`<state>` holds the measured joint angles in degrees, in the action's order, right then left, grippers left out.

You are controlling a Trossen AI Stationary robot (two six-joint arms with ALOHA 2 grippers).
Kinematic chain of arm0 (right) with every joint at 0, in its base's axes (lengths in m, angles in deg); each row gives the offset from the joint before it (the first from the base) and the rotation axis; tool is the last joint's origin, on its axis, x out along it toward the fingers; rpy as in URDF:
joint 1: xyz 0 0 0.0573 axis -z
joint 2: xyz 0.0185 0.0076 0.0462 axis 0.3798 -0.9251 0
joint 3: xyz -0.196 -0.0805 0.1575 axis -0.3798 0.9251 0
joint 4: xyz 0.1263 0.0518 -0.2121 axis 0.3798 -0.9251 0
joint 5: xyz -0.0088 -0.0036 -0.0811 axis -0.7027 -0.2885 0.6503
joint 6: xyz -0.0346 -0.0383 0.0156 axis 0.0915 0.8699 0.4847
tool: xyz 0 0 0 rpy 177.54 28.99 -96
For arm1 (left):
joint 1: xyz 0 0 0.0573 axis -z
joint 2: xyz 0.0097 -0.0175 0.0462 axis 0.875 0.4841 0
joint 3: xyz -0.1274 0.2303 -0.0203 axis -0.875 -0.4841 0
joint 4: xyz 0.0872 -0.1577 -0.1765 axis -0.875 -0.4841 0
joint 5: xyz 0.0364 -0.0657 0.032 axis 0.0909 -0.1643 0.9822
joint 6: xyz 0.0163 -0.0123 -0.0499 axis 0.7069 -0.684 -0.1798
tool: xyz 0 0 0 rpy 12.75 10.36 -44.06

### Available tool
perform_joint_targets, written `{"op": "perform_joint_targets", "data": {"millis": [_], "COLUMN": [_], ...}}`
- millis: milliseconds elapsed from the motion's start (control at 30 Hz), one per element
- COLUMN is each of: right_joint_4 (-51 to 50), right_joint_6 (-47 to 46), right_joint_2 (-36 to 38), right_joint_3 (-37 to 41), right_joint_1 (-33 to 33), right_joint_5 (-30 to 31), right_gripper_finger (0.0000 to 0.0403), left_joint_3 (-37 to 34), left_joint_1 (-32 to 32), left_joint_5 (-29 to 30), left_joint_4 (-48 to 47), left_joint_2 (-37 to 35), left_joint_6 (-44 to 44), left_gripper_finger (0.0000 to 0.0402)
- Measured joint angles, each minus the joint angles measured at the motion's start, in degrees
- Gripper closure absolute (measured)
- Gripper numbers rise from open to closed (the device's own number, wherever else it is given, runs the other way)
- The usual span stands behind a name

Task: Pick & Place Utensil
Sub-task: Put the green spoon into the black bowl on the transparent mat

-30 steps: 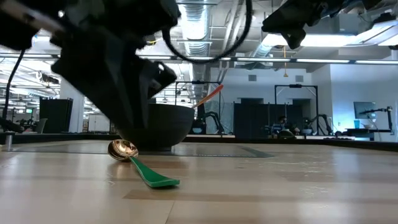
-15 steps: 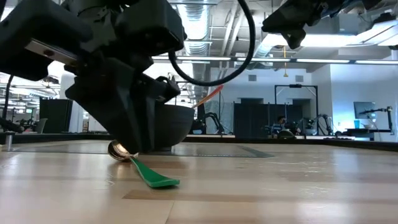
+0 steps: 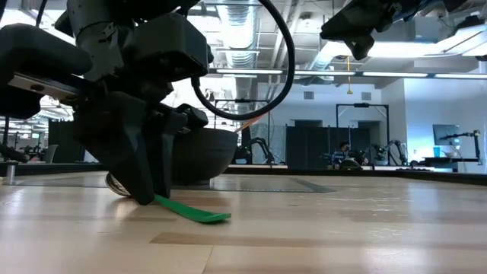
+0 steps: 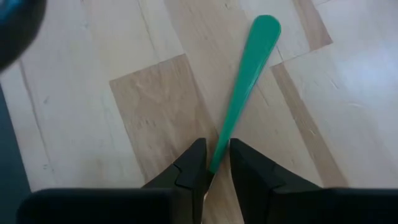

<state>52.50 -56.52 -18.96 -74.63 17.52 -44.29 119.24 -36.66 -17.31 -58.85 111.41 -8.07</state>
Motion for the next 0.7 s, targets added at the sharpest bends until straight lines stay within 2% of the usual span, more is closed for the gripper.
{"op": "perform_joint_targets", "data": {"millis": [200,400,700], "right_joint_4": [-0.02,-0.04,-0.2], "right_joint_6": [-0.01,0.0,0.0], "right_joint_2": [0.0,0.0,0.0], "right_joint_3": [0.0,0.0,0.0], "right_joint_1": [0.0,0.0,0.0], "right_joint_5": [0.0,-0.01,-0.01], "right_gripper_finger": [0.0349,0.0349,0.0349], "left_joint_3": [-0.08,-0.57,-0.44], "left_joint_1": [-0.09,0.37,0.42], "left_joint_5": [-0.82,-0.78,1.08], "left_joint_4": [-0.08,3.8,5.93], "left_joint_2": [0.04,-1.12,-11.69], "left_joint_6": [-0.48,-0.48,-0.45], "left_gripper_finger": [0.0389,0.0387,0.0389]}}
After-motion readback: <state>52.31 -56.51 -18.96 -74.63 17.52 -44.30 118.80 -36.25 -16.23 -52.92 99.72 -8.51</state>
